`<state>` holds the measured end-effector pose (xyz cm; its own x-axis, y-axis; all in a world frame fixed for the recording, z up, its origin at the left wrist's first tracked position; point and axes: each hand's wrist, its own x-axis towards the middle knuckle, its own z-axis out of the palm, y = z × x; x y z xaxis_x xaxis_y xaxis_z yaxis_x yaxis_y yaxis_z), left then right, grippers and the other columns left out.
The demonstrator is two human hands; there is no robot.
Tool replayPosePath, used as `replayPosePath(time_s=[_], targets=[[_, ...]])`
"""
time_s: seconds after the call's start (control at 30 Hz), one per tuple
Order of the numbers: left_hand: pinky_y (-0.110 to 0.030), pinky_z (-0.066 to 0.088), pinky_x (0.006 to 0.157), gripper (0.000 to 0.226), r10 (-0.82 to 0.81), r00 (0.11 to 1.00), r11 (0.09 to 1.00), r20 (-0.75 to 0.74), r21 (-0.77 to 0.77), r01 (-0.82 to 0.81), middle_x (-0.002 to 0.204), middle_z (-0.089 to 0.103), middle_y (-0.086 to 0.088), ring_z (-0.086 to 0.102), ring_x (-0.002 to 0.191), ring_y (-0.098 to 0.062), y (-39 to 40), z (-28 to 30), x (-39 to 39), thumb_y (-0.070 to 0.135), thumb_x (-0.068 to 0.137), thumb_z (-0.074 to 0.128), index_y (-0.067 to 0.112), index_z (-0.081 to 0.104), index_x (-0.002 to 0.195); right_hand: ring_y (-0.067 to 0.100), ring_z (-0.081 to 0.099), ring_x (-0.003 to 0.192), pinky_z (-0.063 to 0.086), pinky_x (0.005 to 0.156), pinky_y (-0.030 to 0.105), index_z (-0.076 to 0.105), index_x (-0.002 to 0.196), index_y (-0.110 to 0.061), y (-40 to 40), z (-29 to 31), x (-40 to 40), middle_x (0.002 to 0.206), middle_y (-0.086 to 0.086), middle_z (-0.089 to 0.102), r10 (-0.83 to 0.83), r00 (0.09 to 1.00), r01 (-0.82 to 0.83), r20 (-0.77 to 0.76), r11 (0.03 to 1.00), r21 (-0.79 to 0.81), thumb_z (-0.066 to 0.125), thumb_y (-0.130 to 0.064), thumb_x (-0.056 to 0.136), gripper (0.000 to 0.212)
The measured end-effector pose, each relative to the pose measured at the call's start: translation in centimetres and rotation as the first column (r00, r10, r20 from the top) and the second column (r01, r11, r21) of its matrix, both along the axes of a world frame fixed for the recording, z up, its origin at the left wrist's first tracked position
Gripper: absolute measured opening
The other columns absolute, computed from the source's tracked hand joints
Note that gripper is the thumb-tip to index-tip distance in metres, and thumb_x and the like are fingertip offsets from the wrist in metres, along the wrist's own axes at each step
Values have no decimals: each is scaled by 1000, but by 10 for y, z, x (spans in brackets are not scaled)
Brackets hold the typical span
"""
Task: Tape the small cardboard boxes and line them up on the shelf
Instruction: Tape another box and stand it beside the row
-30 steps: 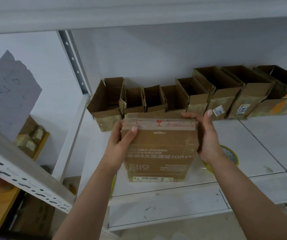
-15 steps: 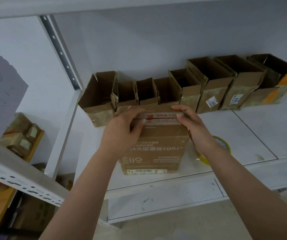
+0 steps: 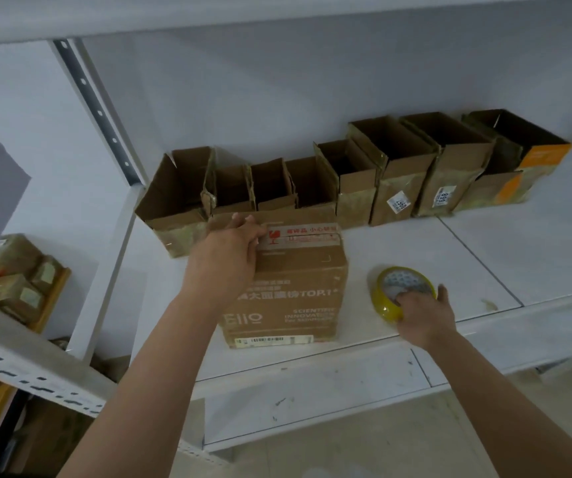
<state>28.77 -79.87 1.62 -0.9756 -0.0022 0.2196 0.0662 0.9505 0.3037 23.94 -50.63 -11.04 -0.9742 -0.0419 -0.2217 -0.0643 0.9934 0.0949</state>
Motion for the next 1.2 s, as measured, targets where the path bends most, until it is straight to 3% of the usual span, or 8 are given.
replayPosePath(time_s=[0.13,0.23,0.37,0.47,0.6,0.8,1.03,1.2], targets=[[-19,44,85,32,-6,1000,992,-13,129,8,126,62,-2,59,105,-14,0,5,1,14,102,41,21,56,130,23,50,127,22,114,45,57,128,-21,2,47,-9,130,2,60,-85,993,61,-84,966,-252,51,-37,97,35],[-14,41,79,33,-48,998,973,-37,224,55,120,63,6,60,104,-10,-3,5,3,26,102,45,24,51,134,21,68,91,50,73,29,68,91,-13,-11,116,-3,87,3,70,-82,991,-48,-106,521,-852,67,-21,91,8],[-29,50,94,82,-148,989,874,-27,464,143,131,60,10,58,116,-8,-7,7,7,80,77,49,33,43,144,4,70,72,49,58,11,71,90,-25,-54,186,19,80,-10,74,241,945,-254,-223,107,-961,70,-37,81,15],[-44,47,104,99,-251,961,726,-116,634,266,133,61,6,56,124,-12,-8,11,12,86,68,53,24,46,145,11,73,70,51,56,15,70,94,-23,-92,203,25,82,-5,75,397,900,-253,-179,144,-957,66,-44,75,29],[-24,47,100,87,-228,938,584,-262,734,347,128,62,16,55,122,-1,-9,13,19,77,78,50,11,56,135,11,72,66,50,53,14,70,90,-23,-120,203,19,76,-7,74,435,884,-301,-170,252,-920,63,-55,70,39],[-42,41,110,51,-109,982,359,-152,915,182,113,73,3,63,116,-13,-11,17,18,64,90,42,32,67,122,10,70,61,48,49,15,71,81,-22,-134,201,8,70,-4,72,425,889,-319,-172,304,-898,57,-71,62,54],[-40,44,105,32,65,997,178,-48,983,36,118,71,-3,59,122,-21,-22,10,2,38,101,47,27,73,114,14,65,89,47,89,38,71,93,-19,-118,206,-10,89,-2,70,568,823,-248,-16,333,-910,70,-52,79,35],[-31,53,89,35,128,990,79,-59,996,49,106,74,-8,70,102,-21,-24,6,-2,31,104,41,12,66,119,19,66,84,50,87,39,76,84,-20,-119,218,-24,81,0,73,475,877,-222,-74,264,-939,70,-48,64,35]])
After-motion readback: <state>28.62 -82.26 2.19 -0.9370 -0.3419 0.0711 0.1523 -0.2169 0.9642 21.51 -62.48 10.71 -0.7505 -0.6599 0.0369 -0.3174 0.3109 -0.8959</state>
